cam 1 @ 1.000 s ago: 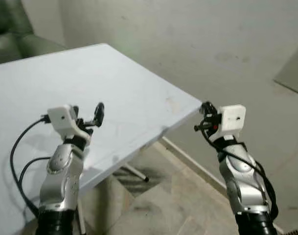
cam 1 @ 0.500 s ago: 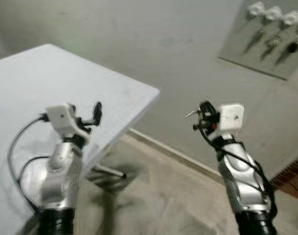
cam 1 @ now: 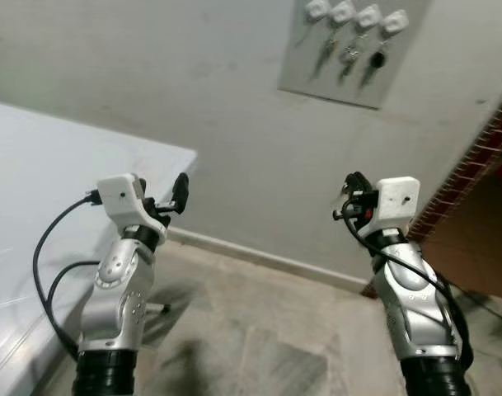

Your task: Hang keys on a hook

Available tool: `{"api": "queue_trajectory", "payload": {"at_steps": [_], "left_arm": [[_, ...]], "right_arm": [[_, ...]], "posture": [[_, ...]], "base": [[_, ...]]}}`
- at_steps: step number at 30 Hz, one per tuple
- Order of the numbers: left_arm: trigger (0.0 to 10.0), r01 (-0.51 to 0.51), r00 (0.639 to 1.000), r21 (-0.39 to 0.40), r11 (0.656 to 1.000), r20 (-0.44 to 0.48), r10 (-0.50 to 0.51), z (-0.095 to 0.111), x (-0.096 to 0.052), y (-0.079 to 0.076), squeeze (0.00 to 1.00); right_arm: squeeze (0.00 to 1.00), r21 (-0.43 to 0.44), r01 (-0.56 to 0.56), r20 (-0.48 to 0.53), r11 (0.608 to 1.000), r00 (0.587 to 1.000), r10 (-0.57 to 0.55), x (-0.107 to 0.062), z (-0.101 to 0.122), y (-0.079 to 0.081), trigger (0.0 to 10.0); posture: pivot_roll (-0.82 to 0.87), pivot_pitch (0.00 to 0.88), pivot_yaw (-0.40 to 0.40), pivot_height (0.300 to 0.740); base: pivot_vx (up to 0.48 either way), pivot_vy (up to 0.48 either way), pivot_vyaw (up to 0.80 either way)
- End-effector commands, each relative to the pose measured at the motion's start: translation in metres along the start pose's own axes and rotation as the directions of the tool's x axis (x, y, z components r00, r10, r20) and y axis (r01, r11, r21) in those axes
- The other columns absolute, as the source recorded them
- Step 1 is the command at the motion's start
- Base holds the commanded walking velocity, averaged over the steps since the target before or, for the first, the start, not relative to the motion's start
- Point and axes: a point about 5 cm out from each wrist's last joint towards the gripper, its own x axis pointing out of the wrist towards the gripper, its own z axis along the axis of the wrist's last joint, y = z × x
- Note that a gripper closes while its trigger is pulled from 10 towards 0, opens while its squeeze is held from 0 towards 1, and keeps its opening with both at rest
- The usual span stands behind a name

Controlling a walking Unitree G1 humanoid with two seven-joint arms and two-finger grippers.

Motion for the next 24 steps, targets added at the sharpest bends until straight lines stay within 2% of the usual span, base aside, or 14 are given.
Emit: {"api": "queue_trajectory", "payload": {"at_steps": [1, 9, 15, 20, 24], "left_arm": [[10.0, 0.008, 1.0, -0.003, 1.0, 0.013, -0.008, 0.004, 0.0, -0.004, 0.0], [10.0, 0.021, 1.0, -0.038, 0.999, -0.007, -0.021, 0.002, -0.003, -0.012, 0.0], [10.0, 0.088, 0.993, 0.014, 0.996, -0.083, -0.086, -0.013, -0.021, -0.015, 0.0], [10.0, 0.122, 0.984, 0.045, 0.992, -0.14, -0.114, -0.023, -0.037, -0.009, 0.0], [10.0, 0.127, 0.98, 0.034, 0.991, -0.161, -0.12, -0.025, -0.047, -0.008, 0.0]], "right_arm": [[0.0, -0.006, 0.01, 0.009, 1.0, 1.0, -0.01, 0.001, 0.004, -0.003, 10.0], [0.0, -0.013, 0.011, 0.0, 1.0, 1.0, -0.011, 0.0, 0.002, -0.002, 10.0], [0.0, -0.033, -0.033, -0.045, 0.999, 0.998, 0.031, -0.01, -0.009, -0.005, 10.0], [0.0, -0.043, -0.084, -0.091, 0.996, 0.993, 0.08, -0.024, -0.02, -0.008, 10.0], [0.0, -0.034, -0.104, -0.1, 0.994, 0.99, 0.1, -0.032, -0.022, -0.008, 10.0]], "posture": [[0.03, 0.0, -0.065, 0.732], [0.03, 0.0, -0.068, 0.732], [0.02, 0.0, -0.068, 0.732], [0.03, 0.0, -0.068, 0.732], [0.03, 0.0, -0.069, 0.732]], "base": [[0.0, 0.0, -0.71], [0.0, 0.0, -0.7], [0.0, 0.0, -0.64], [0.0, 0.0, 0.0], [0.0, 0.0, 0.0]]}}
